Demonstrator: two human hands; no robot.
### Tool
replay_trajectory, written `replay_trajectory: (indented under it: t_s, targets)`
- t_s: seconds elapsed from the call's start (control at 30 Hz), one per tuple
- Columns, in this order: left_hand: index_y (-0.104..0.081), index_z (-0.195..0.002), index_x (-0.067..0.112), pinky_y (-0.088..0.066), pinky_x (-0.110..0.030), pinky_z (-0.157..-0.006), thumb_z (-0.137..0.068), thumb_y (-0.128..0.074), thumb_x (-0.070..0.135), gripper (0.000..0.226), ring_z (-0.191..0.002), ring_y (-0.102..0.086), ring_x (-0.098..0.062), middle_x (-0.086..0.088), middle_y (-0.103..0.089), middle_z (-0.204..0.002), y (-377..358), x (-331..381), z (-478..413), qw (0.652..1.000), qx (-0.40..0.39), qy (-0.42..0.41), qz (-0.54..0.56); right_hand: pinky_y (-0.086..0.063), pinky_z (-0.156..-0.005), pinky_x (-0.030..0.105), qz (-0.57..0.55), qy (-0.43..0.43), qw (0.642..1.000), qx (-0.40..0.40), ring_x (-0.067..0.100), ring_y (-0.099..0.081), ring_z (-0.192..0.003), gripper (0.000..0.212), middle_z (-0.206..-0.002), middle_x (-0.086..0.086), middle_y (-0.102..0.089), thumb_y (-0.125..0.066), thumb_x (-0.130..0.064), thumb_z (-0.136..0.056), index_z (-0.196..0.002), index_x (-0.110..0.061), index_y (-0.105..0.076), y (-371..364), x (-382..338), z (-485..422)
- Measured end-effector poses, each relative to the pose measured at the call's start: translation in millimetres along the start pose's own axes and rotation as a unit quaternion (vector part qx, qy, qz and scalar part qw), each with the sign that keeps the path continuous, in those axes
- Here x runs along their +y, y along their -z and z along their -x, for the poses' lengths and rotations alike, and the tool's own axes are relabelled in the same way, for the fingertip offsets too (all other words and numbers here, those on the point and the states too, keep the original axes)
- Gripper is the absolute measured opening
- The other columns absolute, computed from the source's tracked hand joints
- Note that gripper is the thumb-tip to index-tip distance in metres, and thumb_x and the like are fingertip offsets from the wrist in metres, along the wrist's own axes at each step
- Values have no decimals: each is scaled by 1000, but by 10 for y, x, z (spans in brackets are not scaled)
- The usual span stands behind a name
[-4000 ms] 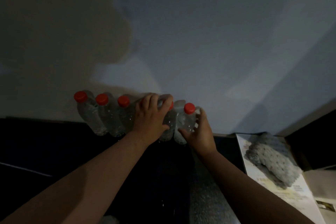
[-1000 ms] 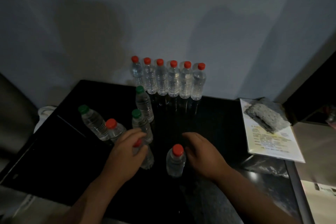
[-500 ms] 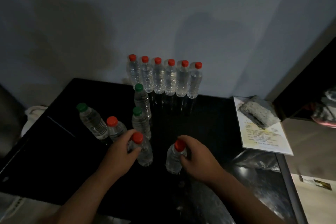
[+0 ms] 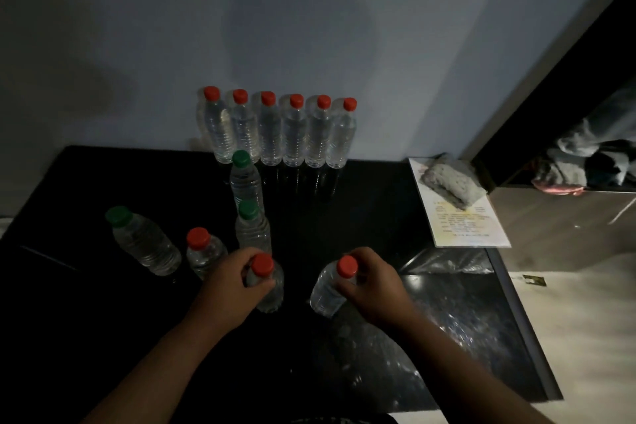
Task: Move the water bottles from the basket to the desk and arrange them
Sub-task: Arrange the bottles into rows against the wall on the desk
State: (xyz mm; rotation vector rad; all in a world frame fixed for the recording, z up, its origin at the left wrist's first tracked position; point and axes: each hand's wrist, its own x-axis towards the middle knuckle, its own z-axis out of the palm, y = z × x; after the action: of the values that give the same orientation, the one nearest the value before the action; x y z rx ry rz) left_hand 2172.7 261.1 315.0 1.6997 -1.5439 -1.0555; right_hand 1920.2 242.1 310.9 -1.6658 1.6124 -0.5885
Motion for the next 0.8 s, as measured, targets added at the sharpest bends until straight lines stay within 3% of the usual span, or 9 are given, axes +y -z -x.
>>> replay_trajectory:
  t_s: [0.17,0.27,0.53,0.67,0.73,0.8]
  targets:
    - [-62,-93,24,-50,-33,-80,-77,-78,14,24,-89,-62,-12,4,-65,-92,24,-73,-40,1000,-18,-4,2,-44,-62,12,-5,-31,998,47,-4,-60,-76,29,-84,-12,-64,-79,-27,-73,-91,-31,-57,-80,-52,39]
    - [-59,-89,29,-52,-39,-79,-75,-79,17,27,-86,-62,-12,6,-65,-89,2,-126,-66,1000,-10,-25,-13,-51,-67,23,-26,-50,996,74,1,-62,-76,28,-84,-8,-65,-79,-25,-72,-87,-30,-56,-124,-53,68]
    - [-55,-90,31,-48,-33,-77,-78,-75,19,26,-86,-58,-5,12,-61,-88,32,-226,-118,996,-43,-73,-10,-56,-77,39,-47,-79,991,96,9,-65,-82,27,-88,-6,-66,-75,-30,-71,-91,-32,-57,-212,-77,121]
    - [-55,-100,34,-41,-23,-80,-74,-71,32,31,-94,-54,-1,21,-54,-101,23,-234,-119,994,-48,-101,-21,-55,-77,29,-51,-80,992,81,4,-66,-86,35,-93,-7,-68,-78,-21,-73,-97,-35,-57,-239,-81,202]
    - [-53,-112,30,-37,-20,-84,-69,-81,26,52,-98,-53,-6,15,-53,-107,-10,-254,-118,995,-67,-71,-30,-51,-73,14,-55,-80,992,78,-3,-65,-86,42,-92,-9,-68,-78,-12,-74,-98,-38,-56,-267,-92,245]
    - [-49,-116,30,-41,-23,-90,-61,-87,18,67,-100,-55,-9,8,-54,-111,-75,-314,-135,995,-89,-30,-23,-47,-70,8,-58,-81,991,91,-8,-63,-87,45,-93,-10,-67,-77,-9,-76,-100,-39,-54,-304,-88,268]
